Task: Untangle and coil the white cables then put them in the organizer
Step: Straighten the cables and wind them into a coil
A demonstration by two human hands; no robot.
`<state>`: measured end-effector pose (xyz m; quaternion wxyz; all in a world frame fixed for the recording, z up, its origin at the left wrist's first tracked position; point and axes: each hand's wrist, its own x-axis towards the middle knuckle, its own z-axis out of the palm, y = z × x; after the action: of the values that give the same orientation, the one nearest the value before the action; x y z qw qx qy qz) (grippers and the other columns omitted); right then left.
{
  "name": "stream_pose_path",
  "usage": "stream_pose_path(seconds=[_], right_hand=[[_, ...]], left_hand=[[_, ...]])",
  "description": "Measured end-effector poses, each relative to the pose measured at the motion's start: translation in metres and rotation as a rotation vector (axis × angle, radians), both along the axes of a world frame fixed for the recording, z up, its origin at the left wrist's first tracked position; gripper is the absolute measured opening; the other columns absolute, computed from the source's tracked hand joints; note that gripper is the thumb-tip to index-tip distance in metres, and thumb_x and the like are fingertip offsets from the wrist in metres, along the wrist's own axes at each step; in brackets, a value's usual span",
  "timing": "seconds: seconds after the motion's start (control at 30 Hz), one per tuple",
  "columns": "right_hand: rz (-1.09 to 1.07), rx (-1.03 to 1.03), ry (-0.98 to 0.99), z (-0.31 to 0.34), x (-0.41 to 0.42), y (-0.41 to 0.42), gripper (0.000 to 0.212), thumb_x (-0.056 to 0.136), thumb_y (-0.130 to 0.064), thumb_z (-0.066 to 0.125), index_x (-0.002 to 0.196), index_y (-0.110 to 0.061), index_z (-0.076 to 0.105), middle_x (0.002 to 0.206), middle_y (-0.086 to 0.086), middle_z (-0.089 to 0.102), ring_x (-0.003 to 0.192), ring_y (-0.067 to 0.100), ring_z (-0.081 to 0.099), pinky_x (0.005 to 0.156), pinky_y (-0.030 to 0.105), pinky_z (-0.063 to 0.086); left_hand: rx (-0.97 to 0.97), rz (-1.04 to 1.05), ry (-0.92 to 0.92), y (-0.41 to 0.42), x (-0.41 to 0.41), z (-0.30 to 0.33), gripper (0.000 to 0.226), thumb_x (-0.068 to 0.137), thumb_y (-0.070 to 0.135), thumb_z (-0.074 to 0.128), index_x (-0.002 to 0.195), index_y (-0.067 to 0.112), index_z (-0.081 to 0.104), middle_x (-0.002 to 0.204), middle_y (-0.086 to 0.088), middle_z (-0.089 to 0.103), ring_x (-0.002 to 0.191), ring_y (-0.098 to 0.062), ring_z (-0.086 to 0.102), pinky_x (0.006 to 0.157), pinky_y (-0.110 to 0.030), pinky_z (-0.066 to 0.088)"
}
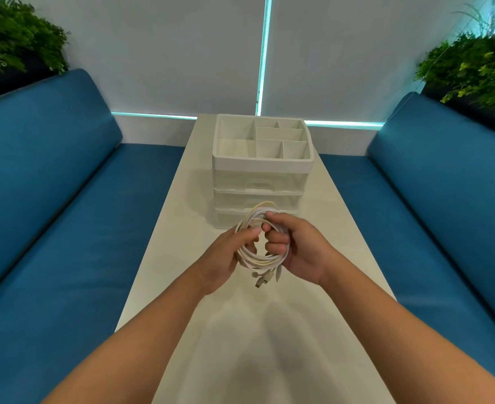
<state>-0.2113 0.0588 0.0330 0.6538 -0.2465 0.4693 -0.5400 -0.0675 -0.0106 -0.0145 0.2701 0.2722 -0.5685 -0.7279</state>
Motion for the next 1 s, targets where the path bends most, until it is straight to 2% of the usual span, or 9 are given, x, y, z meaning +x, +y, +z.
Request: stream_pose_path(seconds=[0.13,0.27,0.33,0.4,0.47,0.57,0.73,0.83,1.0], right_hand=[[0.006,0.016,-0.132,0.008,-0.010,0.001,0.021,0.080,-0.025,0.054,0.064,-0.010,0.053,0.042,-0.008,0.025,0.036,0.006,0.022,0.042,0.019,0.018],[0.045,0.000,-0.093,0.014,-0.012,0.003,0.014,0.074,-0.020,0.052,0.068,-0.008,0.054,0.041,-0.007,0.025,0.035,0.007,0.023,0.046,0.022,0.019],[0.035,-0.005,0.002,0.016,-0.013,0.002,0.014,0.078,-0.017,0.052,0.070,-0.007,0.056,0.042,-0.007,0.027,0.036,0.007,0.026,0.046,0.020,0.022],[0.005,-0.002,0.092,0.015,-0.017,0.001,0.018,0.086,-0.014,0.050,0.071,-0.007,0.057,0.043,-0.007,0.029,0.038,0.007,0.028,0.047,0.020,0.023],[-0.021,0.018,0.132,0.011,-0.021,0.001,0.020,0.089,-0.012,0.048,0.070,-0.008,0.056,0.043,-0.007,0.028,0.039,0.006,0.026,0.048,0.020,0.019],[-0.076,0.055,0.159,0.005,-0.024,0.000,0.021,0.088,-0.010,0.050,0.067,-0.011,0.052,0.046,-0.007,0.027,0.039,0.007,0.024,0.045,0.019,0.019],[-0.249,0.147,0.324,-0.002,-0.019,-0.006,0.020,0.085,-0.019,0.063,0.070,-0.013,0.052,0.054,-0.004,0.036,0.040,0.009,0.034,0.045,0.022,0.029],[-0.348,0.093,0.519,-0.005,-0.015,-0.010,0.017,0.088,-0.025,0.065,0.078,-0.014,0.058,0.063,-0.002,0.045,0.047,0.010,0.041,0.051,0.023,0.034],[-0.218,-0.032,0.595,-0.005,-0.025,-0.005,0.012,0.093,-0.025,0.062,0.090,-0.014,0.064,0.063,-0.003,0.039,0.047,0.008,0.033,0.046,0.018,0.032]], left_hand=[[-0.031,-0.007,0.022,0.000,0.001,0.012,0.077,0.080,0.084,0.028,0.076,0.015,0.061,0.068,-0.007,0.042,0.065,-0.019,0.035,0.067,-0.032,0.030],[-0.144,0.061,-0.123,-0.003,-0.001,0.021,0.111,0.075,0.090,0.014,0.099,-0.008,0.062,0.081,-0.024,0.050,0.081,-0.025,0.045,0.087,-0.035,0.037],[-0.166,0.138,-0.195,-0.005,0.001,0.020,0.106,0.080,0.086,0.014,0.098,-0.006,0.064,0.083,-0.024,0.057,0.083,-0.021,0.052,0.087,-0.033,0.040],[-0.199,0.201,-0.243,-0.010,0.003,0.017,0.084,0.090,0.075,0.019,0.074,0.001,0.054,0.062,-0.004,0.051,0.066,-0.007,0.047,0.076,-0.030,0.036],[-0.226,0.226,-0.280,-0.011,0.003,0.017,0.060,0.099,0.060,0.027,0.064,0.014,0.044,0.049,0.014,0.042,0.048,0.000,0.039,0.065,-0.021,0.035],[-0.216,0.240,-0.281,-0.013,0.004,0.015,0.050,0.101,0.050,0.039,0.066,0.014,0.044,0.054,0.010,0.042,0.044,0.001,0.039,0.054,-0.007,0.037],[-0.166,0.222,-0.261,-0.013,0.004,0.011,0.043,0.098,0.045,0.051,0.064,0.020,0.045,0.059,0.009,0.037,0.057,-0.008,0.035,0.061,-0.016,0.034],[-0.164,0.159,-0.241,-0.008,0.000,0.012,0.039,0.101,0.039,0.047,0.070,0.017,0.044,0.052,0.012,0.034,0.054,-0.008,0.031,0.060,-0.024,0.028],[-0.219,-0.071,-0.281,-0.005,0.010,0.012,0.033,0.105,0.037,0.038,0.083,0.021,0.057,0.057,0.004,0.040,0.058,-0.012,0.035,0.062,-0.028,0.030]])
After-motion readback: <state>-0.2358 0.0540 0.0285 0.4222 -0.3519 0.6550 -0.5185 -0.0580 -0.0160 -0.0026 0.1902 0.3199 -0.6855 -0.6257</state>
